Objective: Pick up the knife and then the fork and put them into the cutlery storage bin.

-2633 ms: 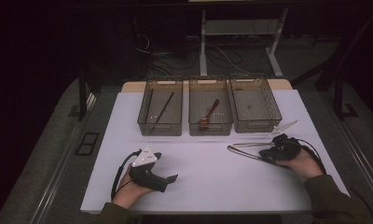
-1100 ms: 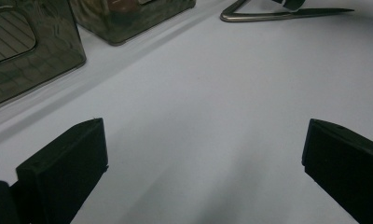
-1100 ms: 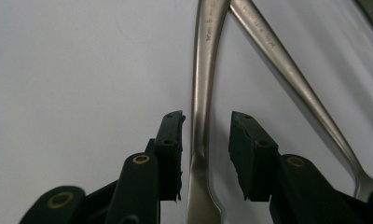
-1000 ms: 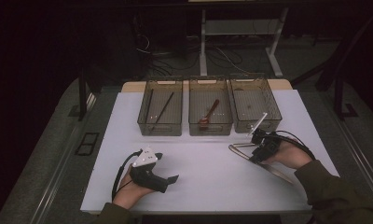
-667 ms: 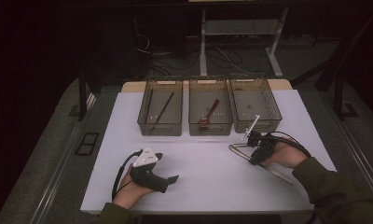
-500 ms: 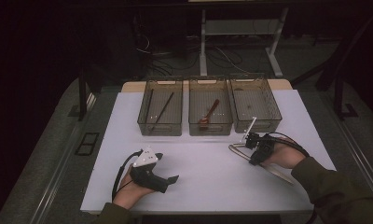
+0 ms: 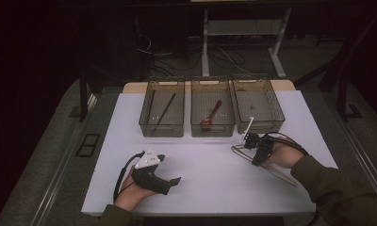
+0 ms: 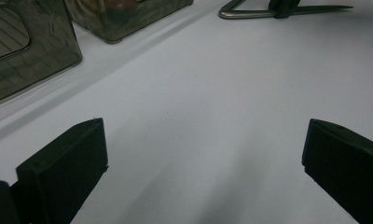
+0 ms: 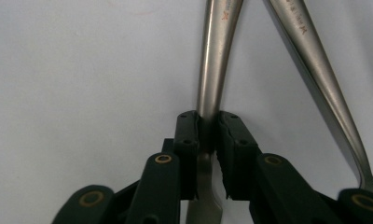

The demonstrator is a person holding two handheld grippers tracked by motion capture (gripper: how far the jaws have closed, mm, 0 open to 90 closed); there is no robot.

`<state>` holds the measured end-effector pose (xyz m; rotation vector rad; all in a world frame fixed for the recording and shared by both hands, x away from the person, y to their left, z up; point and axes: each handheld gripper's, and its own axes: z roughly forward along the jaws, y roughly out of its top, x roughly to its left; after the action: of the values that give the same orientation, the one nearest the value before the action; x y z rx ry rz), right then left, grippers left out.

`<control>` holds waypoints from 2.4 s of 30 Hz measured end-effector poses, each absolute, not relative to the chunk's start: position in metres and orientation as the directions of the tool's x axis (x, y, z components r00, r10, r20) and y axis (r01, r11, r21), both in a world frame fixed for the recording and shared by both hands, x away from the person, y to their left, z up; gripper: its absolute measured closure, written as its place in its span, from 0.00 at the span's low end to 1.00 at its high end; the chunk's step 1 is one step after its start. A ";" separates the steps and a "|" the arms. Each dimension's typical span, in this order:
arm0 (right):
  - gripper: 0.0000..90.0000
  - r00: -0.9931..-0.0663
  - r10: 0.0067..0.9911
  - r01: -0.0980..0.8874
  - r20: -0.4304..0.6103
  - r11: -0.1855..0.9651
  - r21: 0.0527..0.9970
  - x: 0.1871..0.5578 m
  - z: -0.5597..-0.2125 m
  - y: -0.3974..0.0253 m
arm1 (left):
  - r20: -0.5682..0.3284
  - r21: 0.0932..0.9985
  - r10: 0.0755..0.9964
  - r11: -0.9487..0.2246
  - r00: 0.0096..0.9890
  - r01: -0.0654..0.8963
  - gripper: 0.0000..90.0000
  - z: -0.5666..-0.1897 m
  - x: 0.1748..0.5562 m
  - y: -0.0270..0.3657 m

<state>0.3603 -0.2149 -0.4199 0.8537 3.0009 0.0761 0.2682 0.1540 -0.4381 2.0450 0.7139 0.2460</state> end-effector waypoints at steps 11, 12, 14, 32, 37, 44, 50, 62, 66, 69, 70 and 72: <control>0.88 -0.844 0.536 0.535 -0.007 0.844 0.048 0.361 -0.420 -0.214 | -0.102 0.827 0.574 -0.404 0.812 0.390 0.00 -0.438 0.268 0.153; 0.88 -0.846 0.533 0.532 -0.009 0.845 0.050 0.361 -0.420 -0.215 | -0.102 0.828 0.574 -0.404 0.812 0.390 0.00 -0.438 0.268 0.153; 0.88 -0.844 0.537 0.536 -0.003 0.842 0.058 0.361 -0.420 -0.216 | -0.102 0.828 0.573 -0.404 0.813 0.389 0.00 -0.438 0.268 0.153; 0.88 -0.786 0.614 0.613 0.070 0.760 0.215 0.360 -0.413 -0.242 | -0.106 0.827 0.573 -0.403 0.813 0.392 0.00 -0.439 0.269 0.154; 0.88 -0.757 0.646 0.644 0.100 0.712 0.280 0.361 -0.404 -0.251 | -0.107 0.827 0.572 -0.403 0.813 0.393 0.00 -0.439 0.268 0.153; 0.88 -0.745 0.657 0.648 0.114 0.673 0.358 0.361 -0.393 -0.260 | -0.107 0.826 0.572 -0.404 0.813 0.393 0.00 -0.439 0.268 0.154; 0.88 -0.721 0.678 0.661 0.139 0.615 0.430 0.363 -0.385 -0.269 | -0.109 0.826 0.574 -0.402 0.812 0.395 0.00 -0.439 0.269 0.154; 0.88 -0.694 0.697 0.651 0.182 0.498 0.573 0.365 -0.369 -0.284 | -0.108 0.826 0.572 -0.404 0.813 0.394 0.00 -0.439 0.268 0.154; 0.88 -0.685 0.702 0.644 0.197 0.456 0.614 0.365 -0.362 -0.287 | -0.108 0.826 0.572 -0.404 0.813 0.394 0.00 -0.439 0.268 0.154; 0.88 -0.674 0.709 0.639 0.208 0.418 0.646 0.365 -0.357 -0.290 | -0.108 0.826 0.571 -0.404 0.814 0.394 0.00 -0.439 0.268 0.154; 0.88 -0.672 0.710 0.635 0.210 0.406 0.657 0.365 -0.356 -0.291 | -0.108 0.826 0.571 -0.404 0.813 0.394 0.00 -0.439 0.268 0.154; 0.88 -0.667 0.713 0.628 0.217 0.382 0.678 0.366 -0.354 -0.293 | -0.108 0.826 0.571 -0.404 0.814 0.393 0.00 -0.439 0.268 0.154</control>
<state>0.3658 -0.2934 -0.3535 1.2269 2.5171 1.1591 0.2684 0.1538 -0.4391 2.0466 0.7115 0.2365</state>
